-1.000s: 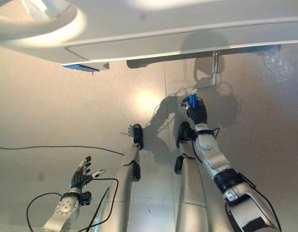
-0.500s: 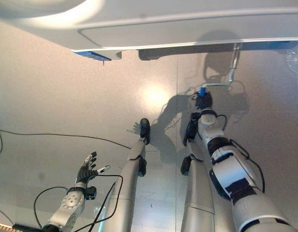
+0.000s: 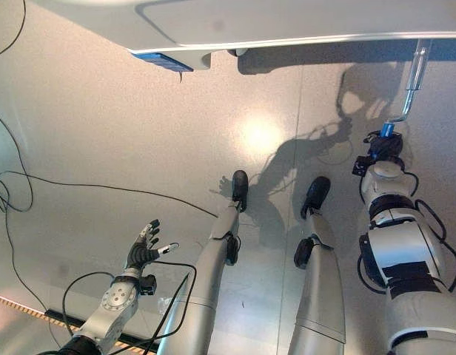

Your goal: Raise the hospital bed

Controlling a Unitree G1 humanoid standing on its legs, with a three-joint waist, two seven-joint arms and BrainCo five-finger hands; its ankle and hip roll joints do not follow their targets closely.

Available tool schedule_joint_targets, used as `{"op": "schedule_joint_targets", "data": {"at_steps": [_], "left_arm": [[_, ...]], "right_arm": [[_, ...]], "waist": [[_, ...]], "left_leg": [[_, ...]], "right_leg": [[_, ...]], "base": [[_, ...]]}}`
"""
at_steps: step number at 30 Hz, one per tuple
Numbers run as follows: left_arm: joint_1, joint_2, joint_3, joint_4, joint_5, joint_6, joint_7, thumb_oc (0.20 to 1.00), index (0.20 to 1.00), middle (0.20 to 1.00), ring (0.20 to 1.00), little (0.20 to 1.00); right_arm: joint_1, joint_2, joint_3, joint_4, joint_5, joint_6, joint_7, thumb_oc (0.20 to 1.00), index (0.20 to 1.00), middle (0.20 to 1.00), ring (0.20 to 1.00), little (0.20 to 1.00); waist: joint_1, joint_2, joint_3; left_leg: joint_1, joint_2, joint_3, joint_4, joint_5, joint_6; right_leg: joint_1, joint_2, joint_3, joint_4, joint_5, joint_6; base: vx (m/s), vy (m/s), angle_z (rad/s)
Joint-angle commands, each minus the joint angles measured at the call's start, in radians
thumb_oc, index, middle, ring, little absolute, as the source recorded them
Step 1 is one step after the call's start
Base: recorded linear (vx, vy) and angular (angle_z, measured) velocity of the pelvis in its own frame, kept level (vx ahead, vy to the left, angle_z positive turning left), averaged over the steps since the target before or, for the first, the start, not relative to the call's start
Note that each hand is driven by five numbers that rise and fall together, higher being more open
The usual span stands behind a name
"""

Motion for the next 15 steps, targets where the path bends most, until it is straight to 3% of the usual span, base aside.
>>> {"op": "schedule_joint_targets", "data": {"at_steps": [1, 8, 11, 13, 15], "left_arm": [[0.077, 0.017, 0.005, -0.028, -0.038, -0.002, 0.011, 1.0, 1.0, 1.0, 1.0, 1.0], [0.102, 0.045, 0.026, -0.028, -0.038, 0.002, 0.037, 1.0, 1.0, 1.0, 1.0, 1.0], [0.114, 0.056, 0.042, -0.035, -0.046, -0.007, 0.048, 1.0, 1.0, 1.0, 1.0, 1.0], [0.136, 0.04, 0.082, -0.043, -0.053, -0.006, 0.07, 1.0, 1.0, 1.0, 1.0, 1.0], [0.143, 0.042, 0.089, -0.042, -0.051, -0.005, 0.075, 1.0, 1.0, 1.0, 1.0, 1.0]], "right_arm": [[0.036, -0.119, -0.057, 0.05, 0.114, 0.009, -0.081, 0.2, 0.2, 0.2, 0.2, 0.2], [0.167, -0.259, -0.166, 0.048, 0.141, -0.022, -0.178, 0.2, 0.2, 0.2, 0.2, 0.2], [0.192, -0.298, -0.196, -0.003, 0.159, -0.064, -0.224, 0.2, 0.2, 0.2, 0.2, 0.2], [0.256, -0.3, -0.258, -0.215, 0.225, -0.179, -0.281, 0.2, 0.2, 0.2, 0.2, 0.2], [0.341, -0.285, -0.31, -0.321, 0.186, -0.215, -0.33, 0.2, 0.2, 0.2, 0.2, 0.2]], "waist": [[-0.035, 0.078, -0.003], [-0.087, 0.045, -0.003], [-0.105, 0.029, -0.003], [-0.137, 0.005, -0.003], [-0.141, -0.01, -0.003]], "left_leg": [[-0.014, -0.039, 0.012, 0.039, -0.055, 0.022], [0.0, -0.031, 0.024, 0.034, -0.061, 0.02], [0.003, -0.027, 0.03, 0.028, -0.061, 0.019], [0.0, -0.02, 0.031, 0.024, -0.061, 0.018], [0.004, -0.019, 0.032, 0.023, -0.061, 0.018]], "right_leg": [[0.015, 0.009, 0.028, 0.006, 0.008, 0.102], [0.021, 0.021, 0.035, -0.003, 0.009, 0.104], [0.022, 0.026, 0.037, -0.011, 0.013, 0.106], [0.015, 0.033, 0.04, -0.016, 0.017, 0.107], [0.016, 0.036, 0.041, -0.017, 0.019, 0.108]], "base": [[0.0, 0.0, 0.0], [0.01, -0.021, 0.0], [0.0, 0.0, 0.0], [0.01, -0.009, -0.05], [0.0, -0.027, -0.13]]}}
